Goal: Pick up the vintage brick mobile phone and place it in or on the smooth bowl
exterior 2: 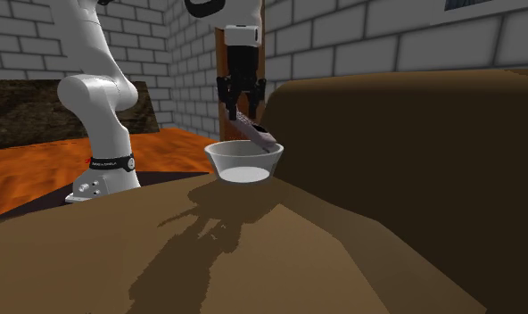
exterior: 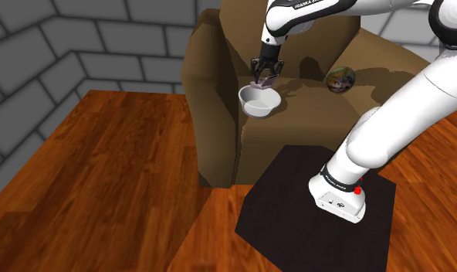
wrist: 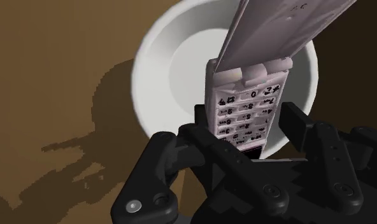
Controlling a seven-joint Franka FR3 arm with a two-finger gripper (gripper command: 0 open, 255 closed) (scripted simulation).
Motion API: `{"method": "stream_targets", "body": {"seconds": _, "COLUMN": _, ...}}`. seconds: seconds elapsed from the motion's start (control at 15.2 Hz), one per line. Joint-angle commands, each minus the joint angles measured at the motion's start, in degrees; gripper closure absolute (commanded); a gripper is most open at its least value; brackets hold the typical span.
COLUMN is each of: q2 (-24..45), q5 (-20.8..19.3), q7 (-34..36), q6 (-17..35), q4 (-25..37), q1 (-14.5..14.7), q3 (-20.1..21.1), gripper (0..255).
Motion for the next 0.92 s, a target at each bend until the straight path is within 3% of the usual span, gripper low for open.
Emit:
{"method": "stream_targets", "body": {"seconds": 0.0, "q2": 0.4, "q5": 0.1, "q7": -0.2, "q6": 1.6, "q4": -1.2, "q1": 0.0, "q3": -0.1, "gripper": 255}}
{"method": "stream_targets", "body": {"seconds": 0.53, "q2": 3.1, "q5": 0.7, "q7": -0.8, "q6": 7.8, "q4": -4.6, "q1": 0.0, "q3": -0.4, "gripper": 255}}
{"method": "stream_targets", "body": {"seconds": 0.86, "q2": 3.0, "q5": 0.6, "q7": -0.8, "q6": 7.6, "q4": -4.5, "q1": 0.0, "q3": -0.5, "gripper": 255}}
